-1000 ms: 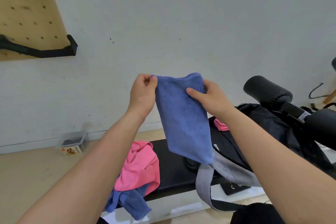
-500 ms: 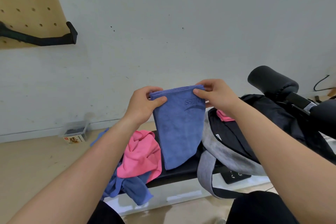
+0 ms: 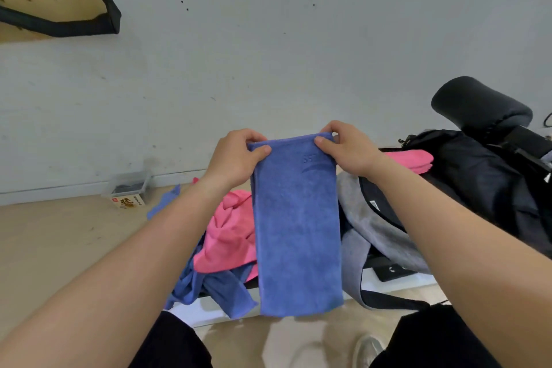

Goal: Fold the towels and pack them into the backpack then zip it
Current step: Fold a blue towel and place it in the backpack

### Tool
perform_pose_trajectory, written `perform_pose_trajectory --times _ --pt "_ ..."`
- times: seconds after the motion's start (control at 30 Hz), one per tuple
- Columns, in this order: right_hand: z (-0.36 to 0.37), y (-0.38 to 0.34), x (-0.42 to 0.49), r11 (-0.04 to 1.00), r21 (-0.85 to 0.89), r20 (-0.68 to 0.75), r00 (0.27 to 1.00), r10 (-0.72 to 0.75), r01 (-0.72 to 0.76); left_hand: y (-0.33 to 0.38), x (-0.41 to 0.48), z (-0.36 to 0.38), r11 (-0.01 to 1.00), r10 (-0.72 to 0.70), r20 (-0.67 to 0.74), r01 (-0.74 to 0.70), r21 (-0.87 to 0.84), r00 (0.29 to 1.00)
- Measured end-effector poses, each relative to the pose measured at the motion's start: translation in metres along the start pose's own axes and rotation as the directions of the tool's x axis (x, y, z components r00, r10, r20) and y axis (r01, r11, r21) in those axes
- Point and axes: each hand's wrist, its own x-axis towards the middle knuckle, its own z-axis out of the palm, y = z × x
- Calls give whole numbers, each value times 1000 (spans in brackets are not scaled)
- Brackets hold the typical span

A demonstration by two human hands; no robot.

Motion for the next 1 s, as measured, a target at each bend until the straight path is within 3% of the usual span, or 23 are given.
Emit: perform_pose_trajectory --times 0.1,0.2,0.4,0.63,1.0 --pt "22 27 24 992 -119 -9 999 -32 30 -25 16 24 983 -31 -11 32 182 999" --pt "38 44 47 998 -58 -16 1000 -7 6 -44 33 42 961 -67 -31 73 267 997" --pt "46 59 85 1000 6 -8 1000 17 -17 -59 62 57 989 -98 -40 102 111 994" --pt "39 59 77 998 62 9 1000 -7 6 -53 54 43 994 -9 -31 13 109 999" --pt "46 70 -68 937 -298 214 970 -118 180 -61 -91 46 974 95 263 -145 175 960"
